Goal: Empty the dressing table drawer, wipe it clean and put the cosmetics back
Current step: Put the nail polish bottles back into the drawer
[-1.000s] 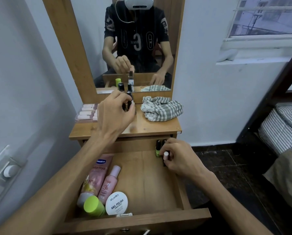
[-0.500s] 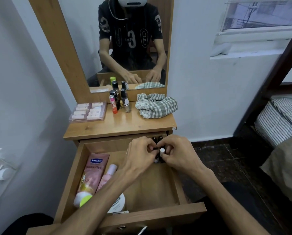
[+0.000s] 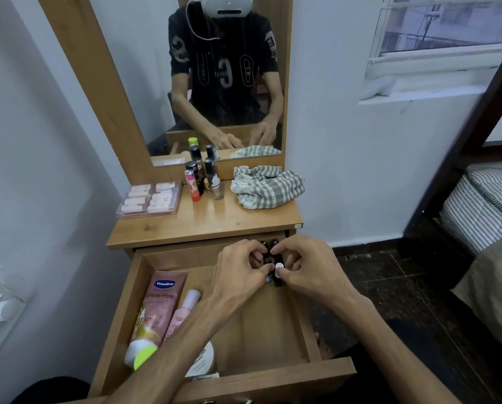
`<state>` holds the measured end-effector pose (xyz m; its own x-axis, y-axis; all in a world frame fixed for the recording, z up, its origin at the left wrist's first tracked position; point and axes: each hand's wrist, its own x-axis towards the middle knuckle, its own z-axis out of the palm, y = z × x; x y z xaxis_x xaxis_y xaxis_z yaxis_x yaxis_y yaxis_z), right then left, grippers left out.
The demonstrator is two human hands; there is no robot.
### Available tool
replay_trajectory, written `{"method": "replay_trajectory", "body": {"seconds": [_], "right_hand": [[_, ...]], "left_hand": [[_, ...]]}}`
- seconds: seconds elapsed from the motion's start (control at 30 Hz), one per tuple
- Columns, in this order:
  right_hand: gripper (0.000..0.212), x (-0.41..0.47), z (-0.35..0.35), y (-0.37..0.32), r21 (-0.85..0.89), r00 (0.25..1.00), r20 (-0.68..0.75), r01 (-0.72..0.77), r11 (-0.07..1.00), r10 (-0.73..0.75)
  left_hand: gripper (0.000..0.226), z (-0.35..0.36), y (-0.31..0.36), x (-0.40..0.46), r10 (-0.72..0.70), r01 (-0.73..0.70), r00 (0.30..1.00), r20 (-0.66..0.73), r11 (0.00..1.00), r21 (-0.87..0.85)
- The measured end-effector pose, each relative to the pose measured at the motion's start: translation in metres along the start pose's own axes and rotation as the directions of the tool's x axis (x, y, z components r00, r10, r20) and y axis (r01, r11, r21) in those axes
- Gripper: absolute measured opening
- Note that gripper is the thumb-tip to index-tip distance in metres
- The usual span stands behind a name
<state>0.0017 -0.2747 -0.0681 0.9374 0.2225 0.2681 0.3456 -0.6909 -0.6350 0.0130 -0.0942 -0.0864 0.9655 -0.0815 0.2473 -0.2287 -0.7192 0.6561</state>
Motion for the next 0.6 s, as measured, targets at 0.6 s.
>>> {"method": "replay_trajectory", "body": {"seconds": [0.6], "right_hand": [[0.028, 0.17, 0.05, -0.099, -0.122, 0.953, -0.302, -0.015, 0.992, -0.023]], "left_hand": [[0.033, -0.119, -0.03, 0.104, -0.009, 0.099, 0.886, -0.463, 0.98, 0.17]]}}
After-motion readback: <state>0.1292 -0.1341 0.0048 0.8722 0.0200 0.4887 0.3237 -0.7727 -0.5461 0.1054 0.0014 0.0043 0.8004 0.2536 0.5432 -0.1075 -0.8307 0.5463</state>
